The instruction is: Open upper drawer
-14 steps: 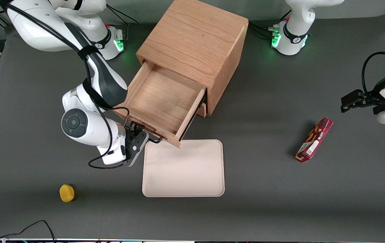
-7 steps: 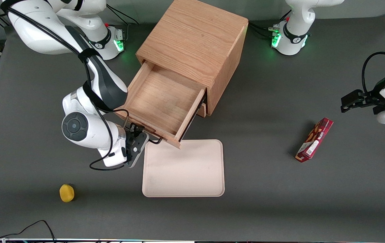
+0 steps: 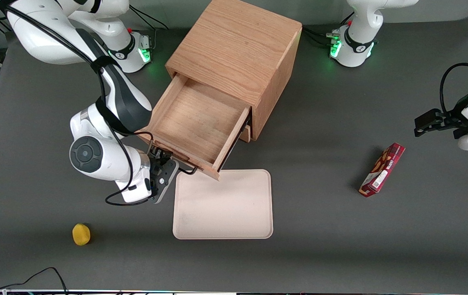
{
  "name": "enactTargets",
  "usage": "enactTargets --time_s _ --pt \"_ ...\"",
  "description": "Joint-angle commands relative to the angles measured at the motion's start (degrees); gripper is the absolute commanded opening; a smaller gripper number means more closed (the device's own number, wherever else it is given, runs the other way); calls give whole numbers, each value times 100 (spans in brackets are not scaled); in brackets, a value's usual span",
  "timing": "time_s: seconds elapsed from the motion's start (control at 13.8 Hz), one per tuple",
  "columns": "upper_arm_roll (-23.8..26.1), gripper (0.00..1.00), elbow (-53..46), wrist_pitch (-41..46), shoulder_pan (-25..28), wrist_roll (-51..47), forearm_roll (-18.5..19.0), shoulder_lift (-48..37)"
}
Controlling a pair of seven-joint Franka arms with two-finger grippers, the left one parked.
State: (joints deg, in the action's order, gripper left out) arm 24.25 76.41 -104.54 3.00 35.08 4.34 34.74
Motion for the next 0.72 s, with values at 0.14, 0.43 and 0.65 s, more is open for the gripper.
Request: enactTargets --time_s 0.14,0.43,0.65 --pt "62 100 -503 758 78 16 -29 -108" --pt "62 100 -644 1312 25 -2 -205 -529" --pt "62 100 -601 1865 -123 7 -284 -1082"
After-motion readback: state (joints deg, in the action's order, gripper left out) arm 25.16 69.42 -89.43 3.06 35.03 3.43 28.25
